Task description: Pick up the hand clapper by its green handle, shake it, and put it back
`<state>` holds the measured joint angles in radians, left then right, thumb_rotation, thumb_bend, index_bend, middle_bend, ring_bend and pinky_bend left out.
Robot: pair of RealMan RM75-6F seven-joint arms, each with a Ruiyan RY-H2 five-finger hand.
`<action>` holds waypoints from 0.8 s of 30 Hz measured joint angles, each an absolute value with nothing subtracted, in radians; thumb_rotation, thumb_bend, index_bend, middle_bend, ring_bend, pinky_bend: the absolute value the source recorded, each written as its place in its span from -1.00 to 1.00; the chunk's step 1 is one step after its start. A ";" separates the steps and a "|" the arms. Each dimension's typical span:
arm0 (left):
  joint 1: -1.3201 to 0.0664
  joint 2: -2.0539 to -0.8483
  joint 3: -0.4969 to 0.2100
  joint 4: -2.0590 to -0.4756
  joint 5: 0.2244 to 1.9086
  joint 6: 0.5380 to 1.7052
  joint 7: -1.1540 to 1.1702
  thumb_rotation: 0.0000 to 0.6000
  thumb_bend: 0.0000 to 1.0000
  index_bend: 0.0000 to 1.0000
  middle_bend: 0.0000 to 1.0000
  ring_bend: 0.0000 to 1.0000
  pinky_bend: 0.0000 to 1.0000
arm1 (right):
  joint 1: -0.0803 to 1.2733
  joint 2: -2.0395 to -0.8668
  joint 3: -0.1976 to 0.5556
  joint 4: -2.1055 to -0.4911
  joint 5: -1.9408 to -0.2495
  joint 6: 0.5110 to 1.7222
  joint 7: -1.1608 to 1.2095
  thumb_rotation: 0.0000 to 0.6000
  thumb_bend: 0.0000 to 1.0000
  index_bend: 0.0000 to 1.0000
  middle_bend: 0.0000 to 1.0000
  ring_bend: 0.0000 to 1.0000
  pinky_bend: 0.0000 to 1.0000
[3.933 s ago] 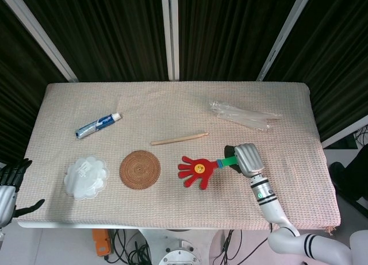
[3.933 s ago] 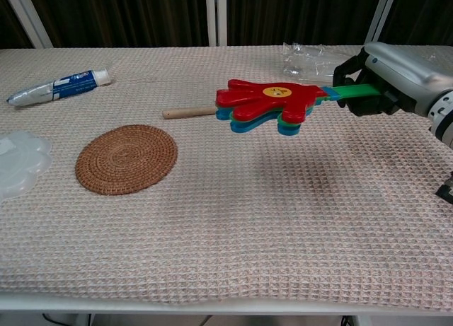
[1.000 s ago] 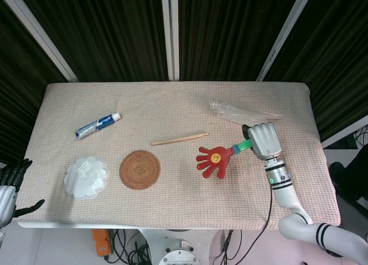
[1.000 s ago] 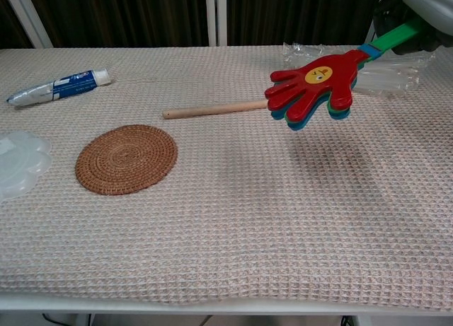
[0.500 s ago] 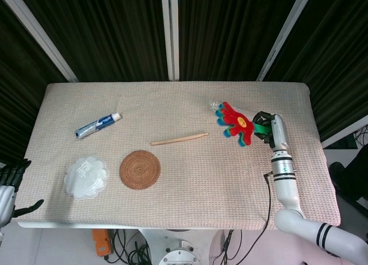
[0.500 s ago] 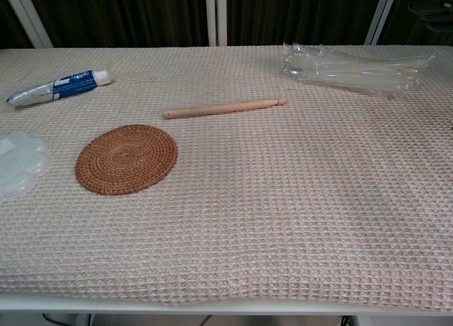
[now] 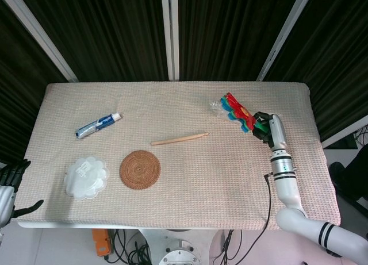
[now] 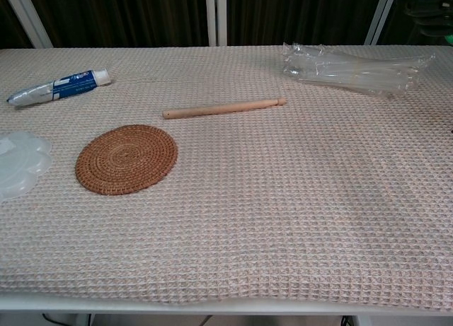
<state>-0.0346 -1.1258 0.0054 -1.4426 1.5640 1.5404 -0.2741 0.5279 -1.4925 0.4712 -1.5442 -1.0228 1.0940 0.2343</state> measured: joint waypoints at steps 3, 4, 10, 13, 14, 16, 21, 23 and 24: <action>-0.034 -1.127 0.006 -1.441 1.565 1.540 -0.276 1.00 -0.76 -0.92 -0.93 -1.00 -0.93 | 0.546 -1.504 0.415 -1.487 -1.109 1.134 0.098 1.00 1.00 1.00 1.00 1.00 1.00; -0.034 -1.127 0.006 -1.441 1.565 1.540 -0.276 1.00 -0.76 -0.92 -0.93 -1.00 -0.93 | 0.553 -1.508 0.393 -1.464 -1.139 1.145 0.034 1.00 1.00 1.00 1.00 1.00 1.00; -0.032 -1.128 0.007 -1.439 1.566 1.543 -0.280 1.00 -0.76 -0.92 -0.93 -1.00 -0.93 | 0.590 -1.529 0.296 -1.381 -1.235 1.182 -0.292 1.00 1.00 1.00 1.00 1.00 1.00; -0.031 -1.127 0.007 -1.437 1.565 1.544 -0.282 1.00 -0.76 -0.92 -0.93 -1.00 -0.93 | 0.604 -1.544 0.266 -1.359 -1.247 1.188 -0.367 1.00 1.00 1.00 1.00 1.00 1.00; -0.030 -1.127 0.007 -1.437 1.565 1.545 -0.283 1.00 -0.76 -0.92 -0.93 -1.00 -0.93 | 0.606 -1.548 0.263 -1.358 -1.244 1.186 -0.372 1.00 1.00 1.00 1.00 1.00 1.00; -0.029 -1.127 0.007 -1.436 1.564 1.546 -0.284 1.00 -0.76 -0.92 -0.93 -1.00 -0.93 | 0.609 -1.556 0.264 -1.361 -1.224 1.179 -0.366 1.00 1.00 1.00 1.00 1.00 1.00; -0.030 -1.129 0.006 -1.433 1.564 1.544 -0.284 1.00 -0.76 -0.92 -0.93 -1.00 -0.93 | 0.614 -1.595 0.270 -1.363 -1.194 1.173 -0.345 1.00 1.00 1.00 1.00 1.00 1.00; -0.032 -1.130 0.007 -1.432 1.565 1.541 -0.282 1.00 -0.76 -0.92 -0.93 -1.00 -0.93 | 0.621 -1.624 0.273 -1.353 -1.197 1.178 -0.334 1.00 1.00 1.00 1.00 1.00 1.00; -0.032 -1.129 0.007 -1.432 1.565 1.541 -0.281 1.00 -0.76 -0.92 -0.93 -1.00 -0.93 | 0.624 -1.639 0.274 -1.346 -1.199 1.181 -0.329 1.00 1.00 1.00 1.00 1.00 1.00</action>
<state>-0.0323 -1.1294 0.0066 -1.4323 1.5653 1.5405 -0.2806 0.6243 -1.6391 0.2741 -1.3457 -1.1993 1.1811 -0.3294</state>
